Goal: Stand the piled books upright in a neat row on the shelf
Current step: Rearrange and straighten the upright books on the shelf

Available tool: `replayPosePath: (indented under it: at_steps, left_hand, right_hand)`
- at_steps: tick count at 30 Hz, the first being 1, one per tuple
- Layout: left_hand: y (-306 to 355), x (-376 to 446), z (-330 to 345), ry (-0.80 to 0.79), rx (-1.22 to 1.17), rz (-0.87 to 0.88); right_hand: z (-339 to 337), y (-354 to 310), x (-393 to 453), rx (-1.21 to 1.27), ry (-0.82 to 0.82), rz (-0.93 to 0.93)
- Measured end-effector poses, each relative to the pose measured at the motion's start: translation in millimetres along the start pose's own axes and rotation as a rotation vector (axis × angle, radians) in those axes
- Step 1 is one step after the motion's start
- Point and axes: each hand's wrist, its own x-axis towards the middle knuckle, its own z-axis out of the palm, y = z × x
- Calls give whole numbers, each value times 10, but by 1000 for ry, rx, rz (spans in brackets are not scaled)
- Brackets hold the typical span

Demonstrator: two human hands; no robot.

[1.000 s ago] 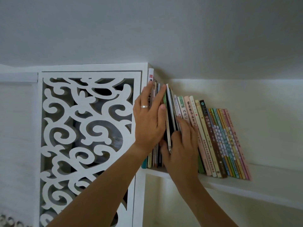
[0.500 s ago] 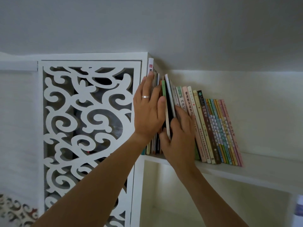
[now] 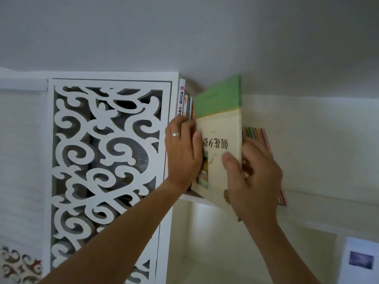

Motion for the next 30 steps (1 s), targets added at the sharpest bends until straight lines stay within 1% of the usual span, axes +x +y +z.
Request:
replayPosePath:
  at_steps: [3,5,9,12,15,18,21,24,26,30]
  left_hand:
    - [39,-89,82,29,-76,-73]
    - [67,-109,139,15,-63,-85]
    - [48,-170,238,-74,41,-108]
    - [37,-179,229,-85,88,-100]
    - [96,-192,186,-168,101,-110]
    - [86,-218,192,-170,179,-80]
    - [14,-211,231,-181,288,-55]
    - [-116,-160,273,-172,469,20]
    - [-163,-145,308,-184,558,59]
    - [-120,-206,347,-118,580,57]
  right_hand:
    - [-257,-20,100,-24,196,-36]
    - [-336,9,165,-93,303,-75]
    - [-302,122,98,-240,361,-99]
    - [-303,204,34,-246,414,-43]
    - [-358,232,66,-245,478,-33]
    - [-372,227,104,-260,492,-63]
    - [-313,185,109,-258,448,-117]
    - [-264,119,35,-260,419,-163]
    - [-260,95,-10,-260,403,-157]
    - [-254,93,-57,-238,365,-117]
